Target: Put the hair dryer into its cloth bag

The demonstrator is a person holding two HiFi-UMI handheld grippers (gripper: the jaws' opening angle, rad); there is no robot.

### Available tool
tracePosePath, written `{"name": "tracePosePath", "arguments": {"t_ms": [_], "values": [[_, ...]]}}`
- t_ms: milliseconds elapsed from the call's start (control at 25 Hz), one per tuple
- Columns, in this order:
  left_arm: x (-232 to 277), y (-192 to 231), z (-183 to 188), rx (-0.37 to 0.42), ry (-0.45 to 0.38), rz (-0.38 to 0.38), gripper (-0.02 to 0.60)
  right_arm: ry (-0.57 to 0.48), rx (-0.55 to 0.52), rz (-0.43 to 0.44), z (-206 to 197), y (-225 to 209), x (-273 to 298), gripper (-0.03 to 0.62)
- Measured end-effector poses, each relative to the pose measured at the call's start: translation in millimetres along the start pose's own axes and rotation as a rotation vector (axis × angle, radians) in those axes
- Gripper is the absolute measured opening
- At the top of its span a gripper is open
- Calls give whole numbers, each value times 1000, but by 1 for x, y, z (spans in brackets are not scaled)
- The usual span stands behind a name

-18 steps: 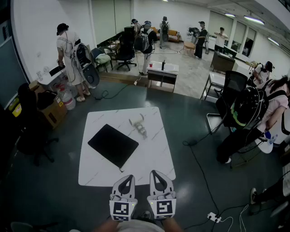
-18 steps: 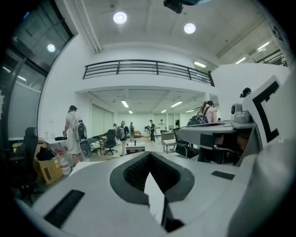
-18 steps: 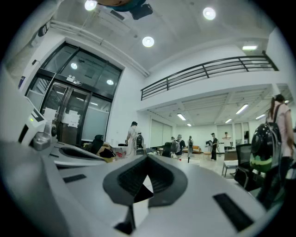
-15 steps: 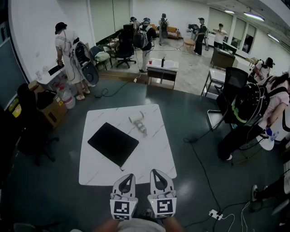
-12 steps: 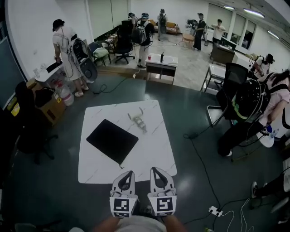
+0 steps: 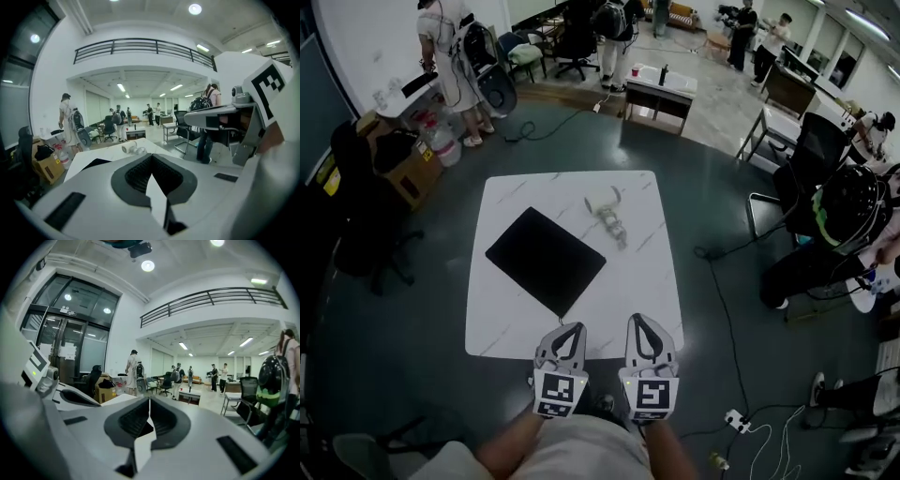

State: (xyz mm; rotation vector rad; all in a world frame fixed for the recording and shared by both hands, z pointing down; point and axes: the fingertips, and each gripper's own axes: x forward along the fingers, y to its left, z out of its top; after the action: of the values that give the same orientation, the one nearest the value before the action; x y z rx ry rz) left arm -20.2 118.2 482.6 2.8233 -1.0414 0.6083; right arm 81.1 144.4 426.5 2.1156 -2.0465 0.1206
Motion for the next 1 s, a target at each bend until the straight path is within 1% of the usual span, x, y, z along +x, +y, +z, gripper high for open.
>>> {"name": "tracePosePath", "arguments": {"t_ms": [120, 200, 280, 360, 440, 520, 600, 760, 880, 1000], "values": [[16, 28, -20, 19, 63, -1, 8, 50, -4, -4, -9, -4, 26, 17], [25, 47, -35, 15, 93, -13, 8, 86, -15, -10, -17, -5, 43, 17], [28, 65, -51, -3, 117, -39, 8, 128, -25, -28, -24, -4, 54, 17], [30, 79, -62, -42, 135, -79, 8, 173, -23, -53, -30, -4, 65, 17], [36, 94, -68, -74, 148, -104, 8, 206, -14, -66, -33, -5, 80, 17], [45, 105, -79, -62, 178, -125, 8, 233, 15, -78, -42, -4, 93, 17], [54, 109, -93, -33, 215, -163, 8, 264, 51, -88, -54, -1, 101, 17], [69, 106, -117, -5, 278, -236, 8, 329, 51, -87, -76, 5, 108, 17], [74, 101, -133, -3, 320, -275, 8, 362, 65, -95, -89, 5, 112, 17], [84, 93, -141, 26, 350, -297, 8, 384, 75, -101, -98, 1, 117, 17]]}}
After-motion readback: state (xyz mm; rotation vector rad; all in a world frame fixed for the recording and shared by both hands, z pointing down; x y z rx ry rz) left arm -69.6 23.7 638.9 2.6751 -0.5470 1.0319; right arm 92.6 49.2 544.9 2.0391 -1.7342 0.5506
